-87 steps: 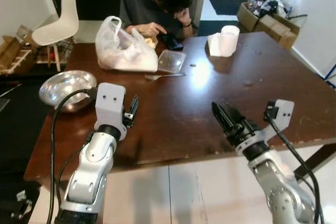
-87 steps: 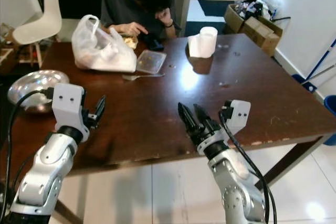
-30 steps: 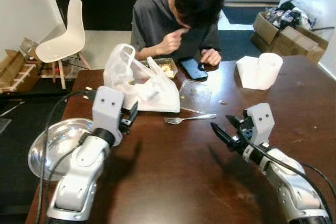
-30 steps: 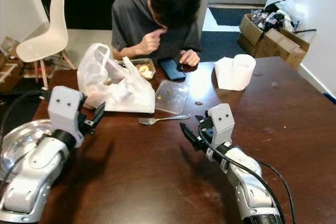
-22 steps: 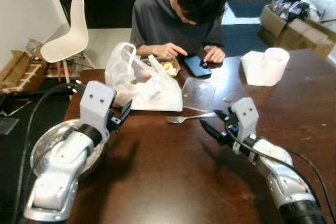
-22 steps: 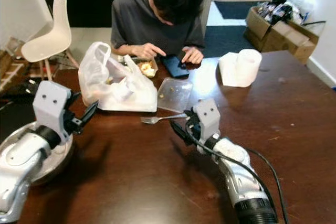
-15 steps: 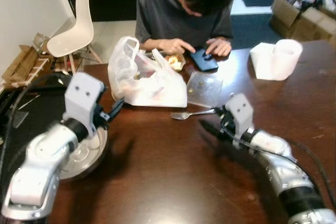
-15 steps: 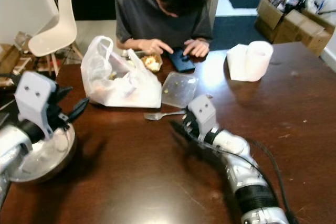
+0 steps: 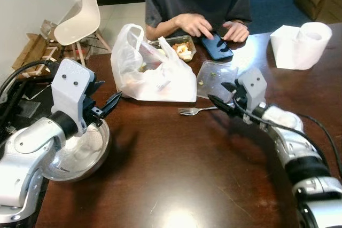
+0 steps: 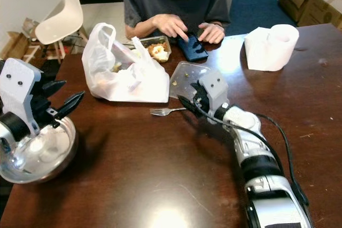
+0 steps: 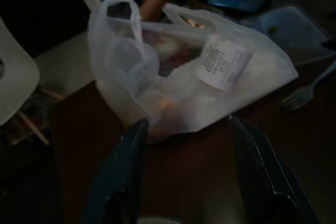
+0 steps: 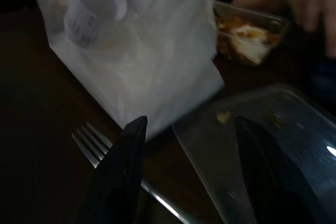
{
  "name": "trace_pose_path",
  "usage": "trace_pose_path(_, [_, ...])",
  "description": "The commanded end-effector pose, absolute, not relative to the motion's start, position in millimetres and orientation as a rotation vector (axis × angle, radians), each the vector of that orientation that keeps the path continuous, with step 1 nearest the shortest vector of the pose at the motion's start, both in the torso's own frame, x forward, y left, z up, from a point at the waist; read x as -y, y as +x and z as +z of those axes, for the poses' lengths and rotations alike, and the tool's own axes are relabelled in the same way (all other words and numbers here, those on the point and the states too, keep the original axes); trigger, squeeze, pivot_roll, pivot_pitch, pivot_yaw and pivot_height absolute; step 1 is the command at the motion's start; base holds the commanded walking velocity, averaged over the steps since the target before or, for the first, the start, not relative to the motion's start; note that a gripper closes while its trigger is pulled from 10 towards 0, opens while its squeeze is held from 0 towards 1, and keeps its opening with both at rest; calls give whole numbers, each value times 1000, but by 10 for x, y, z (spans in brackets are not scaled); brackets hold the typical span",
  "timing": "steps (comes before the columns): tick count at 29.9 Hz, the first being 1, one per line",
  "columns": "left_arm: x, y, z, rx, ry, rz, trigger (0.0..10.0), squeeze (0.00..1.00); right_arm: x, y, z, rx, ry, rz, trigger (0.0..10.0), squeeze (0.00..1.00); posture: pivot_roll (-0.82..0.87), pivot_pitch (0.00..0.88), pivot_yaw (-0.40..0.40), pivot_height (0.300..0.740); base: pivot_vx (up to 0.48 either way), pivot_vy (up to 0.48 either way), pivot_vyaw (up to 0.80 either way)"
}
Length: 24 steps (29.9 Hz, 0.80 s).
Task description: Setting the table
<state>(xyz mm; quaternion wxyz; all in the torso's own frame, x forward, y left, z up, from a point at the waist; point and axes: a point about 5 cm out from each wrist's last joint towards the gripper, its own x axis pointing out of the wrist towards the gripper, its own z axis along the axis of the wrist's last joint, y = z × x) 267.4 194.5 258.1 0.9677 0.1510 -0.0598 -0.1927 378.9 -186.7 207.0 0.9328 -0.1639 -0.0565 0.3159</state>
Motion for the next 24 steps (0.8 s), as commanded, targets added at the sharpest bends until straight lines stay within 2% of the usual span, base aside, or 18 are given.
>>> trace_pose_path(1, [-2012,2641,2562,93,310,-375,10000,0,1825,3789,1995,96,-328,668,10000,0,197,156,255,740,0,0,0])
trace_pose_path(9, [-2097,2544,2600,84,325,-327,10000,0,1767,3874,1921,12,-312,692,10000,0,241,161,227,740,0,0,0])
trace_pose_path(12, [-2137,2461,2605,69,326,-303,10000,0,1854,3922,1828,-90,-340,622,10000,0,261,172,213,740,0,0,0])
trace_pose_path(16, [-2142,2446,2603,66,325,-299,10000,0,1898,3918,1776,-133,-353,603,10000,0,261,174,211,740,0,0,0])
trace_pose_path(24, [-2130,2447,2590,57,314,-295,10000,0,2028,3838,1623,-253,-417,665,10000,0,246,187,206,740,0,0,0])
